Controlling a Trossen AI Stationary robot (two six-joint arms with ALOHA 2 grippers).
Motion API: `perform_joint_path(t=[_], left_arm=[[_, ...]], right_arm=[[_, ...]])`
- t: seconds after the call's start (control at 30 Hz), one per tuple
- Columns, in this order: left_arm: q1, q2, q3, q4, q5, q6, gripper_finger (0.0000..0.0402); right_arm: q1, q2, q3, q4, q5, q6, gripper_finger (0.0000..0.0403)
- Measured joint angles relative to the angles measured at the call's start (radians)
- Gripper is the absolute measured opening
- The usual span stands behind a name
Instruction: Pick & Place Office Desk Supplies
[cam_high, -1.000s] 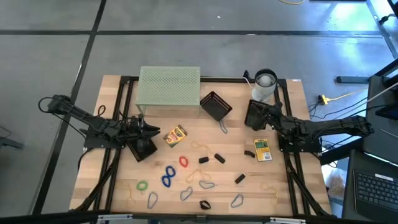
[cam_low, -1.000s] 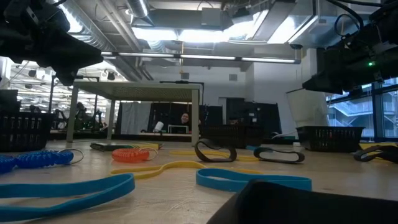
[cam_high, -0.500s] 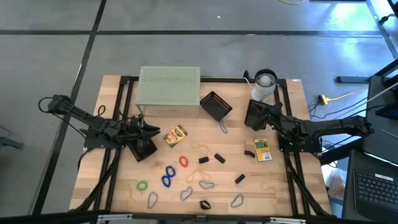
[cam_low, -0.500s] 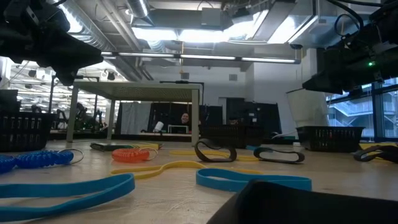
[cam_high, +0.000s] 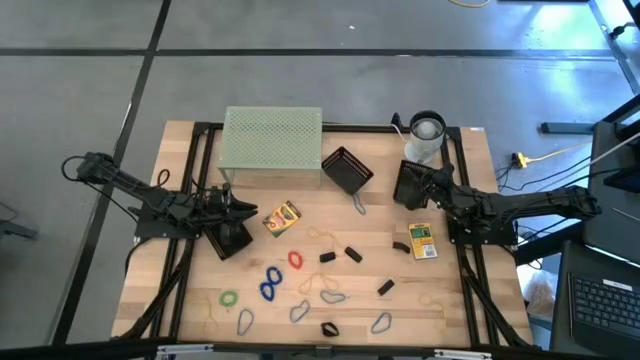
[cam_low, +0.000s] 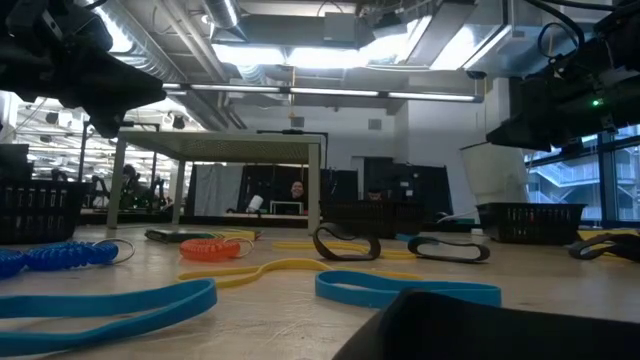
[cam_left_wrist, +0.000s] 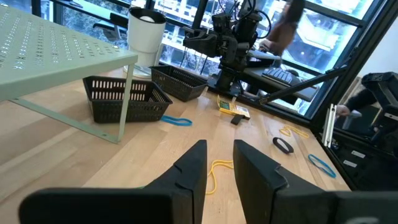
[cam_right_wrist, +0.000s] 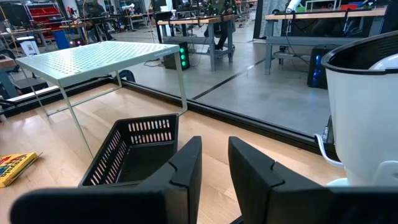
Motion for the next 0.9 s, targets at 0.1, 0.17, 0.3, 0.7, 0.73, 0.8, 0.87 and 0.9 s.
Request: perform_joint_path(t=[0.1,0.17,0.3,0.7,0.73,0.8,0.87,0.9], left_arm=[[0.000,0.000,0.000,0.000,0.000,0.000,0.0072],[0.000,0.000,0.000,0.000,0.000,0.000,0.0072],[0.000,0.000,0.000,0.000,0.000,0.000,0.0072],[0.000,0.000,0.000,0.000,-0.003,0.000,0.0072],[0.000,0.000,0.000,0.000,-0.007,0.000,0.0072],[0.000,0.000,0.000,0.000,-0.009,0.000,0.0072],[0.000,0.000,0.000,0.000,-0.009,0.000,0.0072],[0.000,0.000,0.000,0.000,-0.009,0.000,0.0072]], right_arm=[[0.000,0.000,0.000,0.000,0.000,0.000,0.0082],[0.000,0.000,0.000,0.000,0.000,0.000,0.0082],[0.000,0.000,0.000,0.000,0.000,0.000,0.0082],[0.000,0.000,0.000,0.011,0.018,0.000,0.0082],[0.000,0.000,0.000,0.011,0.028,0.000,0.0082],[0.000,0.000,0.000,0.011,0.024,0.000,0.0082],[0.000,0.000,0.000,0.011,-0.014,0.001,0.0082],[0.000,0.000,0.000,0.011,-0.039,0.001,0.0082]])
